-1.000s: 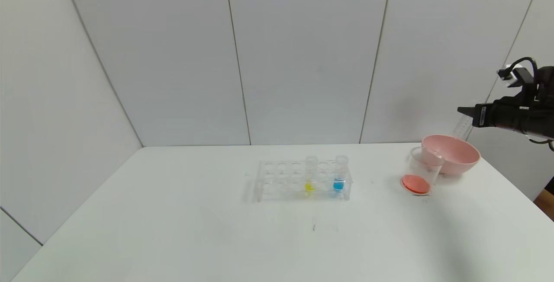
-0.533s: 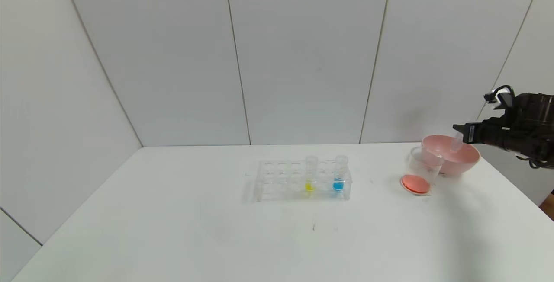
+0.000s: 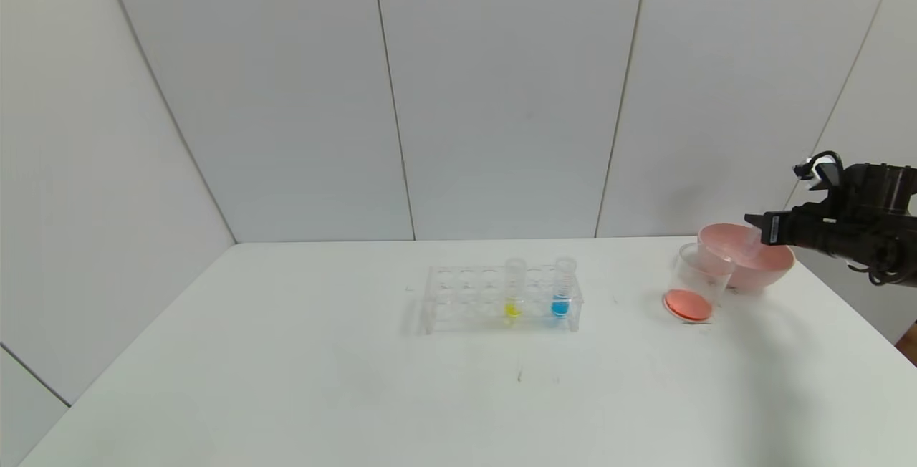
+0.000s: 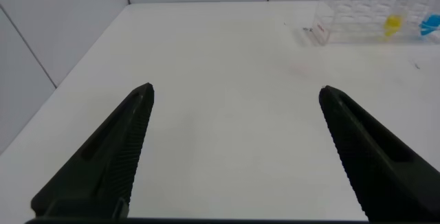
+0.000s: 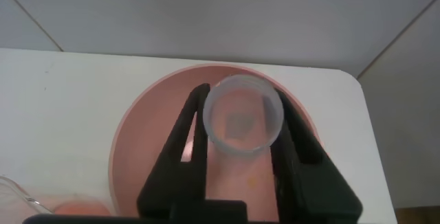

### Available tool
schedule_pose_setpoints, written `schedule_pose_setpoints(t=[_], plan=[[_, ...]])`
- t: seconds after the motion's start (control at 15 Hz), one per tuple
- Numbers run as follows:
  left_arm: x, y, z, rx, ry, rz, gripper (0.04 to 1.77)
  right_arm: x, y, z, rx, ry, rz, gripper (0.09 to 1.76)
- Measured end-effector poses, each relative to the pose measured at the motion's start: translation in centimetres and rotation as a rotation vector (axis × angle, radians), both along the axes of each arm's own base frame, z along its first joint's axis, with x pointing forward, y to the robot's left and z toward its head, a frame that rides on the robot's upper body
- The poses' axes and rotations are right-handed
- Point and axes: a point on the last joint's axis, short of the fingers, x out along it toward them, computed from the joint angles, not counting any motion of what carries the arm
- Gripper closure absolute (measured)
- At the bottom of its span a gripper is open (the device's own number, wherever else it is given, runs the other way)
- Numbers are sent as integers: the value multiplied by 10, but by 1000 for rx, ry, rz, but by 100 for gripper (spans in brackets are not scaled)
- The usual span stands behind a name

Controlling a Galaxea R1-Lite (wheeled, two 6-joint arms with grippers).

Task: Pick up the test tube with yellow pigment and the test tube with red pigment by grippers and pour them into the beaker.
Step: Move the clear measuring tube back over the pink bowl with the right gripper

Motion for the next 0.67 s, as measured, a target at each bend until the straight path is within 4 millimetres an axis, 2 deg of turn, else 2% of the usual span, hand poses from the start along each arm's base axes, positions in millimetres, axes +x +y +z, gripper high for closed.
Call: schedule_pose_setpoints(t=[0.27, 0.47, 0.67], plan=[[0, 0, 0, 0, 0, 0, 9, 0, -2, 2, -2, -12, -5, 78], [0, 0, 0, 0, 0, 0, 9, 0, -2, 3, -15, -24, -5, 57], [0, 0, 0, 0, 0, 0, 9, 0, -3, 12, -40, -117, -10, 43]])
